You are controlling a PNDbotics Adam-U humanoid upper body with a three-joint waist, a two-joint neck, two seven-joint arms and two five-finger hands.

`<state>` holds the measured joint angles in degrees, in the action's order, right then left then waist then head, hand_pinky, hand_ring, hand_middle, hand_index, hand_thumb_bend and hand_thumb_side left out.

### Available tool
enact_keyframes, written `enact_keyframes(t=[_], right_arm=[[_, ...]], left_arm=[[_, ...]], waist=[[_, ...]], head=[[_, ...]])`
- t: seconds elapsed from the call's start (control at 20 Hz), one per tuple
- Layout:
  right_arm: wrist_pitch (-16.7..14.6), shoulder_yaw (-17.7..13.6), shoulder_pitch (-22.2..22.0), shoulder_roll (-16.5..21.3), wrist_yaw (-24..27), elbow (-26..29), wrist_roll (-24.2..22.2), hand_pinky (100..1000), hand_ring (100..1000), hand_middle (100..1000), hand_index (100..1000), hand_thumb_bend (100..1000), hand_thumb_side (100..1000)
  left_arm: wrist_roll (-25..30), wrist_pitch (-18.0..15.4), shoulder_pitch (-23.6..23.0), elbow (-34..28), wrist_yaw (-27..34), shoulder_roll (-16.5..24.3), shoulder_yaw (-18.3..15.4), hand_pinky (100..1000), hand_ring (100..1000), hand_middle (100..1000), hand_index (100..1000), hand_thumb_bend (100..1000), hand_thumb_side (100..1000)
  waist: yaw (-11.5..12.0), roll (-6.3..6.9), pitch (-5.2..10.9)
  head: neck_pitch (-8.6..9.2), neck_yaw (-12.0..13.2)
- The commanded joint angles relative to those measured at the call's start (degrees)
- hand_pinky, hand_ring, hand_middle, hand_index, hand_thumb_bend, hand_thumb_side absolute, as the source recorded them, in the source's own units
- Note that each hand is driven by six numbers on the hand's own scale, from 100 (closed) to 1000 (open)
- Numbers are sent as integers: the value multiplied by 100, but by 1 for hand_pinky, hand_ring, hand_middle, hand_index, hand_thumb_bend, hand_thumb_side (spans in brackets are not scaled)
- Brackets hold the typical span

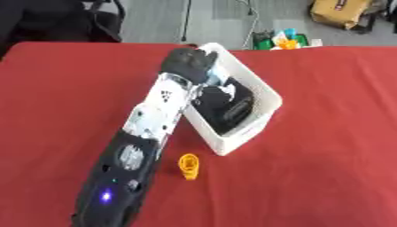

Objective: Pick up objects on the table and place them in the box.

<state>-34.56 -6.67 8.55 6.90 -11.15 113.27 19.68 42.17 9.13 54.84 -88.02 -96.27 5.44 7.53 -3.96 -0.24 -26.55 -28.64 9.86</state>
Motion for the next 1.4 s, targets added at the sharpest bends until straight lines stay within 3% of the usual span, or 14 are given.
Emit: enact_keyframes(t=[0.05,0.2,0.25,0.3,0.55,1.25,1.3,1.4], right_arm=[[-18,8,29,131,45,132,-6,781,772,617,737,162,1000],[-20,10,28,134,54,132,-5,780,771,617,737,159,1000],[-20,11,27,134,57,132,-4,780,772,617,737,158,1000],[-18,13,26,135,61,132,-5,780,772,617,737,157,999],[-18,18,19,138,78,132,-10,779,771,616,737,155,996],[-23,29,18,133,88,132,-34,778,772,617,737,157,996],[-22,30,22,135,86,132,-38,778,771,617,736,158,997],[-29,31,13,132,78,132,-42,778,772,616,736,162,999]], left_arm=[[30,-10,142,-82,-14,50,-37,899,819,714,1000,216,1000],[63,-37,160,-86,8,54,-28,940,888,763,1000,216,1000],[83,-60,167,-89,25,54,-24,1000,1000,865,1000,208,1000],[119,-126,177,-76,98,42,-10,1000,1000,1000,1000,203,1000],[139,-306,203,-62,366,54,-67,1000,1000,1000,1000,210,1000],[269,-264,287,-99,349,79,-122,1000,1000,1000,1000,219,1000],[238,-269,292,-129,265,89,-129,1000,1000,1000,1000,190,1000],[171,-247,322,-318,225,73,-170,1000,1000,1000,1000,224,1000]], waist=[[-12,-23,120],[-13,-25,128],[-13,-26,132],[-10,-26,138],[-6,-27,151],[-32,-16,127],[-39,-16,125],[-46,-24,116]], head=[[32,-10],[27,-9],[26,-8],[30,-7],[41,-18],[46,-86],[49,-94],[48,-127]])
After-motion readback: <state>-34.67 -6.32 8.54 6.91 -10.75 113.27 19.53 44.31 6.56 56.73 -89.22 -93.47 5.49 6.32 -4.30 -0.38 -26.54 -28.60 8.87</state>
